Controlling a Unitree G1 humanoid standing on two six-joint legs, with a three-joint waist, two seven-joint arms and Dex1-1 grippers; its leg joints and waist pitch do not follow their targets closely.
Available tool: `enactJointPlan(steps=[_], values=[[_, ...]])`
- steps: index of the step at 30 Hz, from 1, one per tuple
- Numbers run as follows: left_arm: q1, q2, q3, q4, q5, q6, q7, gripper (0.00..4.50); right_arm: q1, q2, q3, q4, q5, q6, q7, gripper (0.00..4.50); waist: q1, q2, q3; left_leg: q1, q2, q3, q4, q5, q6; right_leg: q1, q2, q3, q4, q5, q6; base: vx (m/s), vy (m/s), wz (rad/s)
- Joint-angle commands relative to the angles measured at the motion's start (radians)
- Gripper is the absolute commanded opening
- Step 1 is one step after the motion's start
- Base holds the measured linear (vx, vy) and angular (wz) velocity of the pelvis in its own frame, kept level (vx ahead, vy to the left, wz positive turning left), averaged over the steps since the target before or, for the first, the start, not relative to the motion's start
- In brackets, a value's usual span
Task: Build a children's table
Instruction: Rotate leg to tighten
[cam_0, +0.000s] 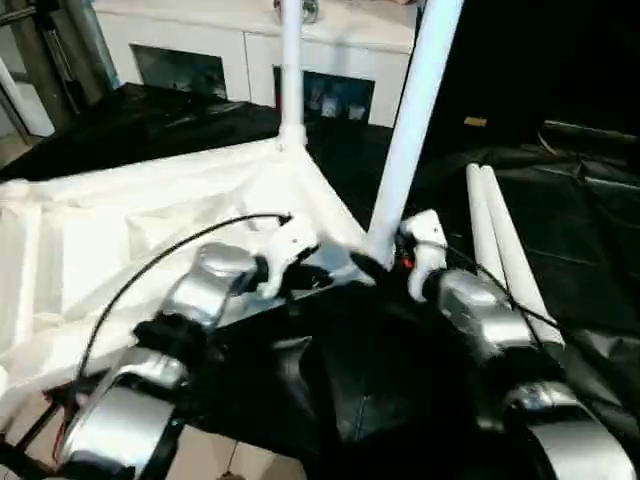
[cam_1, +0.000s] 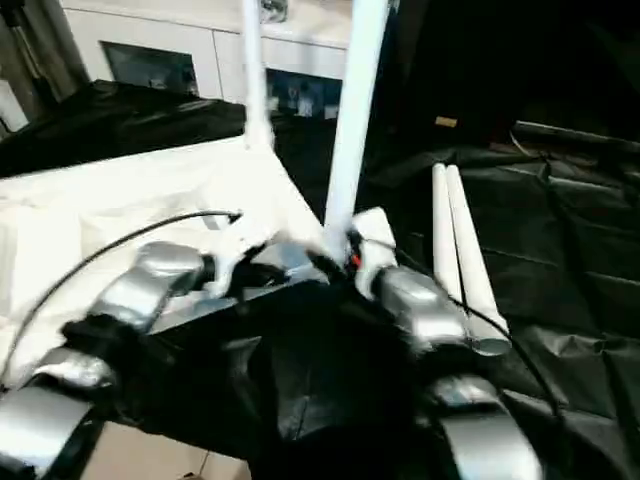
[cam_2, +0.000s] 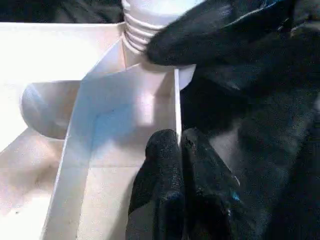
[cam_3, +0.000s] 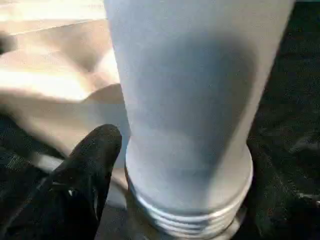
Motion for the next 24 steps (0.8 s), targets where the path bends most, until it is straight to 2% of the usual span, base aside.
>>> enactJointPlan(steps=[1,3,4,6,8,11,12,13,15,16,20,23,24], values=[[0.004,-0.016,-0.039,-0.057,-0.043,-0.040,-0.089,0.00,0.028,0.008,0.096,-0.072,0.026,0.035,0.185,3.70,0.006,0.003,-0.062,-0.001,0.019,0.003,-0.055,-0.167,0.082,0.064,-0.065,0.037,-0.066,-0.071,-0.262,0.000,0.000,0.00],[0.013,0.006,-0.049,-0.070,-0.045,-0.040,-0.130,0.00,0.049,-0.016,0.107,-0.113,0.043,0.058,0.253,3.70,0.009,0.006,-0.061,0.000,0.023,0.005,-0.056,-0.175,0.079,0.061,-0.064,0.036,-0.065,-0.085,-0.265,0.000,0.000,0.00],[0.016,0.031,-0.060,-0.062,-0.038,-0.069,-0.171,0.00,0.070,-0.048,0.128,-0.155,0.054,0.082,0.321,3.70,0.010,0.003,-0.059,0.001,0.024,0.006,-0.057,-0.185,0.076,0.058,-0.063,0.035,-0.068,-0.108,-0.264,0.000,0.000,0.00],[0.016,0.048,-0.065,-0.053,-0.031,-0.095,-0.201,0.00,0.083,-0.064,0.139,-0.178,0.053,0.091,0.363,3.70,0.016,0.008,-0.057,0.004,0.025,0.007,-0.059,-0.209,0.069,0.055,-0.064,0.037,-0.072,-0.150,-0.251,0.000,0.000,0.00],[0.014,0.067,-0.070,-0.045,-0.026,-0.111,-0.231,0.00,0.096,-0.082,0.155,-0.202,0.049,0.102,0.395,3.47,0.021,0.011,-0.058,0.004,0.025,0.005,-0.060,-0.217,0.055,0.054,-0.067,0.037,-0.073,-0.174,-0.242,0.000,0.000,0.00],[0.009,0.089,-0.069,-0.034,-0.023,-0.117,-0.259,0.00,0.120,-0.109,0.181,-0.246,0.042,0.122,0.440,3.16,0.029,0.006,-0.058,0.006,0.025,0.006,-0.060,-0.209,0.044,0.052,-0.066,0.039,-0.072,-0.180,-0.230,0.000,0.000,0.00],[0.007,0.096,-0.068,-0.031,-0.022,-0.120,-0.266,0.00,0.128,-0.117,0.189,-0.263,0.044,0.134,0.455,3.16,0.030,0.002,-0.059,0.005,0.025,0.006,-0.060,-0.200,0.045,0.053,-0.065,0.038,-0.071,-0.173,-0.230,0.000,0.000,0.00],[0.007,0.102,-0.069,-0.029,-0.022,-0.123,-0.273,0.00,0.135,-0.122,0.193,-0.279,0.046,0.146,0.467,2.98,0.030,-0.003,-0.059,0.004,0.024,0.006,-0.060,-0.191,0.047,0.054,-0.065,0.038,-0.069,-0.161,-0.229,0.000,0.000,0.00],[0.006,0.111,-0.070,-0.024,-0.022,-0.127,-0.279,0.00,0.141,-0.125,0.198,-0.295,0.050,0.164,0.481,2.93,0.032,0.000,-0.059,0.003,0.024,0.006,-0.059,-0.182,0.048,0.053,-0.067,0.038,-0.068,-0.155,-0.229,0.000,0.000,0.00],[0.004,0.118,-0.071,-0.016,-0.024,-0.135,-0.282,0.00,0.144,-0.127,0.202,-0.308,0.055,0.181,0.489,2.78,0.032,-0.002,-0.058,0.003,0.023,0.006,-0.059,-0.181,0.050,0.053,-0.066,0.038,-0.068,-0.157,-0.228,0.000,0.000,0.00],[0.005,0.117,-0.067,-0.012,-0.024,-0.140,-0.275,0.00,0.140,-0.121,0.201,-0.301,0.050,0.181,0.481,2.72,0.032,-0.001,-0.058,0.002,0.023,0.006,-0.059,-0.190,0.040,0.052,-0.069,0.038,-0.072,-0.191,-0.220,0.000,0.000,0.00],[0.007,0.082,-0.039,-0.018,-0.029,-0.098,-0.196,0.00,0.118,-0.084,0.172,-0.248,0.026,0.177,0.359,2.72,0.029,0.000,-0.058,0.001,0.022,0.006,-0.060,-0.185,0.035,0.052,-0.068,0.039,-0.070,-0.184,-0.221,0.000,0.000,0.00],[0.004,0.072,-0.032,-0.014,-0.029,-0.090,-0.170,0.00,0.109,-0.072,0.162,-0.228,0.013,0.174,0.308,2.72,0.027,0.000,-0.056,0.003,0.021,0.005,-0.061,-0.197,0.027,0.049,-0.070,0.039,-0.074,-0.213,-0.215,0.000,0.000,0.00]])
